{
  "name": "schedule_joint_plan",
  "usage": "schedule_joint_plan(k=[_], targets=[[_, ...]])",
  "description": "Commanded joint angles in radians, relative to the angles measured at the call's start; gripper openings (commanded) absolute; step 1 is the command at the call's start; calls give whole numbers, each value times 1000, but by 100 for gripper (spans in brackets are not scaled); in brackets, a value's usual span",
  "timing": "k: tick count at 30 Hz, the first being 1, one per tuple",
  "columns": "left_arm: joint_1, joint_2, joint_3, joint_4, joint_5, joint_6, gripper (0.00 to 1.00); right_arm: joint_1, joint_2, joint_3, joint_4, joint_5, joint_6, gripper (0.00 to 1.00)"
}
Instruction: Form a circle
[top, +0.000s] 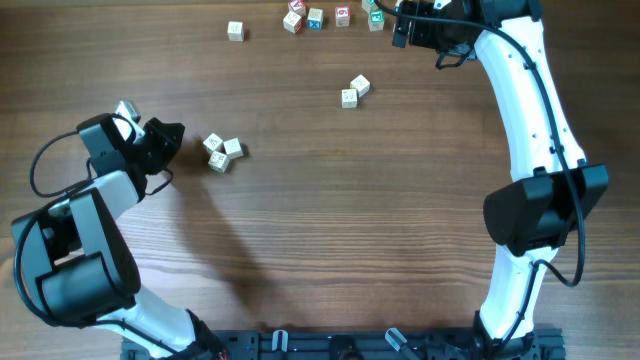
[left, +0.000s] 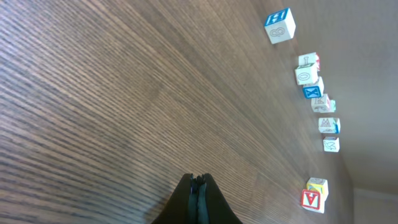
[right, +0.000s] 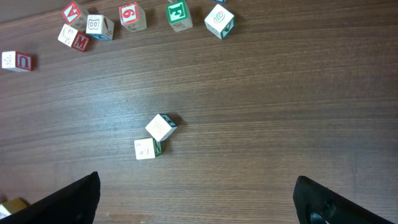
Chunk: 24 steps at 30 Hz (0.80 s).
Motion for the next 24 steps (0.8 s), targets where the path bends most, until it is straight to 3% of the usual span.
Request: schedule_joint_plan(k=[1, 4, 7, 11, 14, 18, 21, 24], targets=[[4, -95, 9, 6, 31, 7, 4, 1, -34, 11, 3, 16, 1, 100], [5, -259, 9, -35, 32, 25, 4, 1, -34, 11, 3, 16, 2, 100], [4, -518, 9, -196, 19, 169, 4, 1, -34, 11, 3, 16, 1, 100], [3, -863, 8, -505, -214, 259, 5, 1, -34, 11, 3, 16, 1, 100], [3, -983, 8, -667, -306, 273, 4, 1, -34, 11, 3, 16, 1, 100], [-49, -916, 8, -774, -258, 267, 4, 1, -34, 11, 3, 16, 1, 100], [-105, -776, 8, -741, -249, 205, 4, 1, -34, 11, 4, 16, 1, 100], [-150, -632, 8, -700, -147, 176, 4, 1, -34, 11, 3, 16, 1, 100]])
